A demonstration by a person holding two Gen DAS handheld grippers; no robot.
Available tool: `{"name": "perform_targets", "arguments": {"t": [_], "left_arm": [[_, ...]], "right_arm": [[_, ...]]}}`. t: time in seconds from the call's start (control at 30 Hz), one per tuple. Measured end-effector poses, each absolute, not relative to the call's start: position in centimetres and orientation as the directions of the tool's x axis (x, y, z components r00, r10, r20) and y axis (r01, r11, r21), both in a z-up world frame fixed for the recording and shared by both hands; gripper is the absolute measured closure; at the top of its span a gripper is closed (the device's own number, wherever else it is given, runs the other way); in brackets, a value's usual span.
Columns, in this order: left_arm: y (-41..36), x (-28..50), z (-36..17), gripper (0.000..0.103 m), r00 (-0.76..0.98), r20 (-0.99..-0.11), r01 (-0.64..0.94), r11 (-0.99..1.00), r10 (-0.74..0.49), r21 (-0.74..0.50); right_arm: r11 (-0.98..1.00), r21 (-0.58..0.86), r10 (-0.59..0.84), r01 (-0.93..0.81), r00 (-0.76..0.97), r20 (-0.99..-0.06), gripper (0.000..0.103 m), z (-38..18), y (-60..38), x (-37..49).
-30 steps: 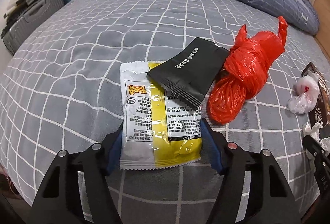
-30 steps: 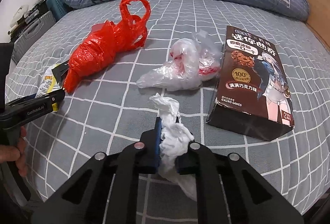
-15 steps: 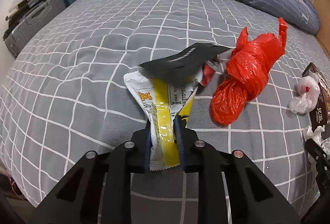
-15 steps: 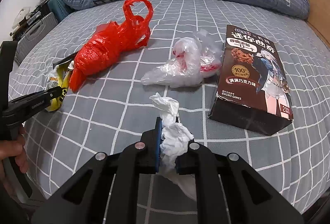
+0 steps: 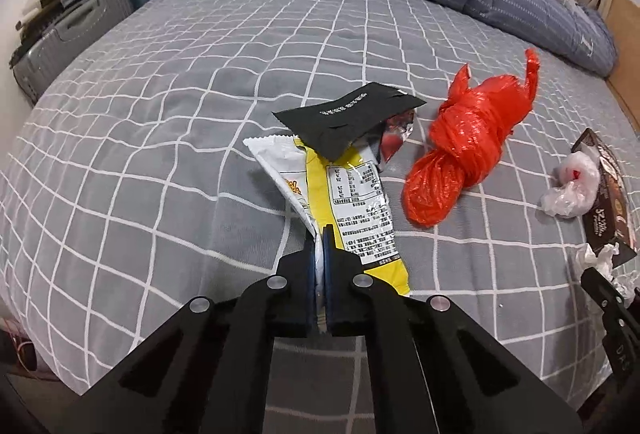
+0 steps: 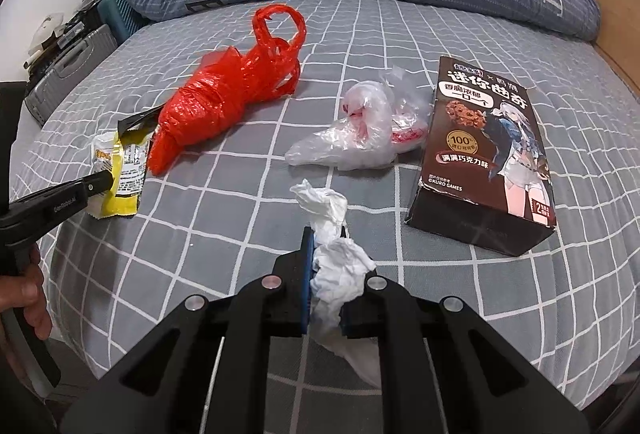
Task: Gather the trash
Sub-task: 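Carry the snack wrapper and tissue with both tools over the black bin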
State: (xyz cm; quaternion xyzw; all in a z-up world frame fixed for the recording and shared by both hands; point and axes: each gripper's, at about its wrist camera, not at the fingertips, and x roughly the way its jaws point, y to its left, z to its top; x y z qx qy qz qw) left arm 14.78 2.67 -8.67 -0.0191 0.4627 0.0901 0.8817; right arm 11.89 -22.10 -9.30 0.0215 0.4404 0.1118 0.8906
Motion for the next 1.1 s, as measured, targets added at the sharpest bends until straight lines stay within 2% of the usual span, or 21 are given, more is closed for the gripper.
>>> {"name": "perform_targets", "arguments": {"t": [1.1], "left_arm": [[2.2,5.2,-2.0,0.101,0.613,-0.787,-0.156,0.987,0.063,-0.042]], "right_arm": [[0.962,0.172,0.267,-0.211,0.610,-0.746,0.093,-3.8,-21.9,5.1]]}}
